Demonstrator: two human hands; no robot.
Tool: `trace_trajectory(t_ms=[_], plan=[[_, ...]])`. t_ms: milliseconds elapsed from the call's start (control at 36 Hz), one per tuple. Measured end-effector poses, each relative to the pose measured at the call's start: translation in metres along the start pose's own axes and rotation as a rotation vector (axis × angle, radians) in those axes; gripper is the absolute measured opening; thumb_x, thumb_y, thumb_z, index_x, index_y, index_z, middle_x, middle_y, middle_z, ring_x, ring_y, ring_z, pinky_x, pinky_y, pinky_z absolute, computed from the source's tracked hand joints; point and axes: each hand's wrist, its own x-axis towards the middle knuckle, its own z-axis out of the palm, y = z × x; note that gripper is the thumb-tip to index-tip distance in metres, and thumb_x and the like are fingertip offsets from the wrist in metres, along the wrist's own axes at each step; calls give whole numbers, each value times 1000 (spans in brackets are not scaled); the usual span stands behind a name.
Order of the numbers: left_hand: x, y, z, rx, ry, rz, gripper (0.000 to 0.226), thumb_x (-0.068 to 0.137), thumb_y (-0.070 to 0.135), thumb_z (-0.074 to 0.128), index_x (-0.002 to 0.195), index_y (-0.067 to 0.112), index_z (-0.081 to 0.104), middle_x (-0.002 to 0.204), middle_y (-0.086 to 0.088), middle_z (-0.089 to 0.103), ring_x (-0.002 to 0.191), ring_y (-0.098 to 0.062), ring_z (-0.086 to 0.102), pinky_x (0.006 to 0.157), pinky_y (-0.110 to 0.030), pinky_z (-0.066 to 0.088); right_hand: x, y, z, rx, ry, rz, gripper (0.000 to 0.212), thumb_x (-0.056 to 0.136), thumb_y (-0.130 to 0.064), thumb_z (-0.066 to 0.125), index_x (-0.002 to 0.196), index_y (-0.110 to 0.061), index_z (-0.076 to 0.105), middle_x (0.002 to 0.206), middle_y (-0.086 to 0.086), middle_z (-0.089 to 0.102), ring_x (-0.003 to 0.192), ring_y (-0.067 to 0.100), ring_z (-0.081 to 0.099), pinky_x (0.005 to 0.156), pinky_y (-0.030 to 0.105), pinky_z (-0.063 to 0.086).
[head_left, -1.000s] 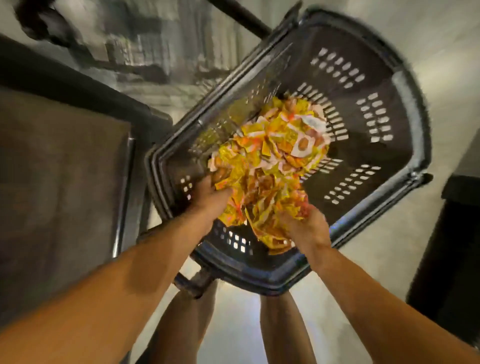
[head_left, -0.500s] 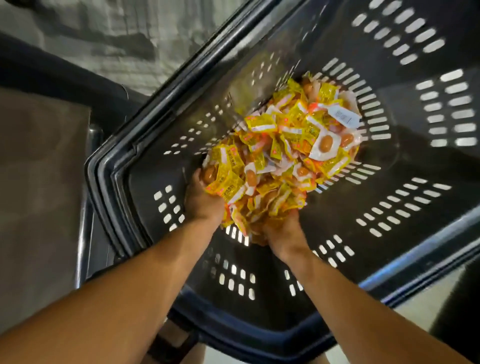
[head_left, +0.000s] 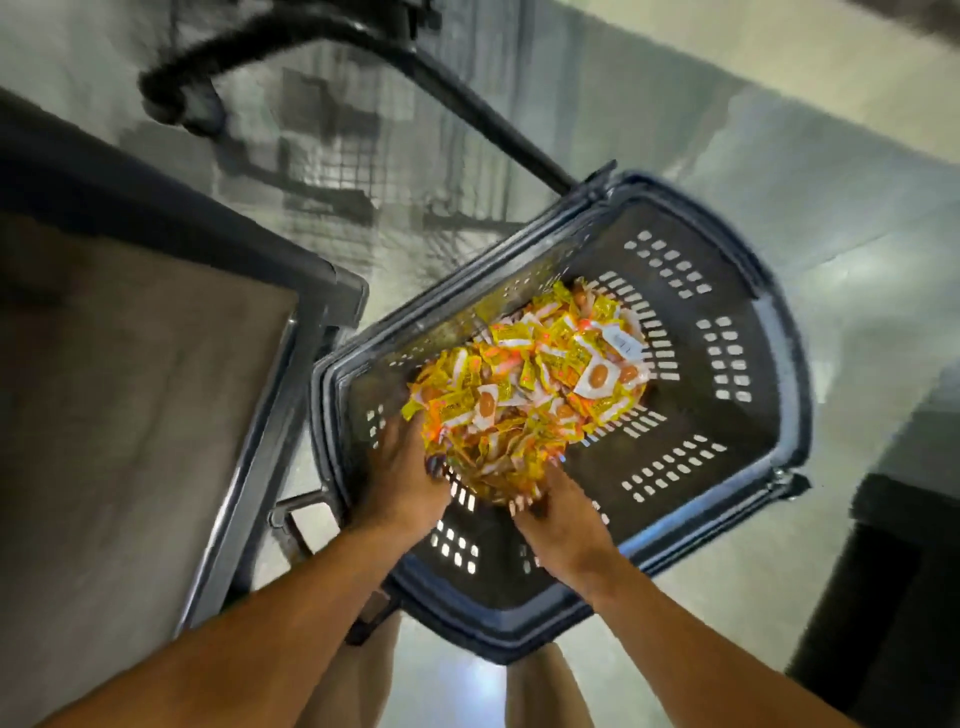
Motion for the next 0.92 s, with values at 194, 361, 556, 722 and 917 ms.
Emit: trace_trajectory(t_ms=[194,361,556,722,917], plan=[[-116,54,-77,10,-12,94,67,86,5,67,148,18,44,154,-4,42,141,-21,41,115,-23,31,-101,-48,-78,-172,-81,-80,42,97,-22,61,139,-16,55,131,9,64,121,31,60,97,35,47],[-218,80,-142,149,21,145,57,86,11,65,140,25,55,141,-2,58,131,-25,52,111,-35,41,-189,-88,-139,-95,-9,-181,39,98,-16,62,135,-7,58,131,16,65,121,33,61,99,34,48],[-325,116,-187,0,115,150,55,95,39,55,137,4,57,144,-17,53,137,-30,46,115,-37,31,-302,-121,-179,-8,121,-416,48,94,-13,71,139,-7,56,136,14,62,126,28,56,89,9,33],[-400,111,-181,-69,254,171,59,98,20,58,153,23,37,162,2,28,151,-17,20,123,-29,13,-369,-108,-181,-69,70,-679,52,92,-15,74,138,-26,52,132,-11,53,123,1,49,94,-3,32],[-482,61,-167,-113,401,274,55,95,19,66,146,14,47,155,0,36,146,-13,28,121,-16,13,-414,-104,-165,-300,-42,-728,55,93,-20,72,143,-11,53,149,-1,50,138,14,45,113,18,34]])
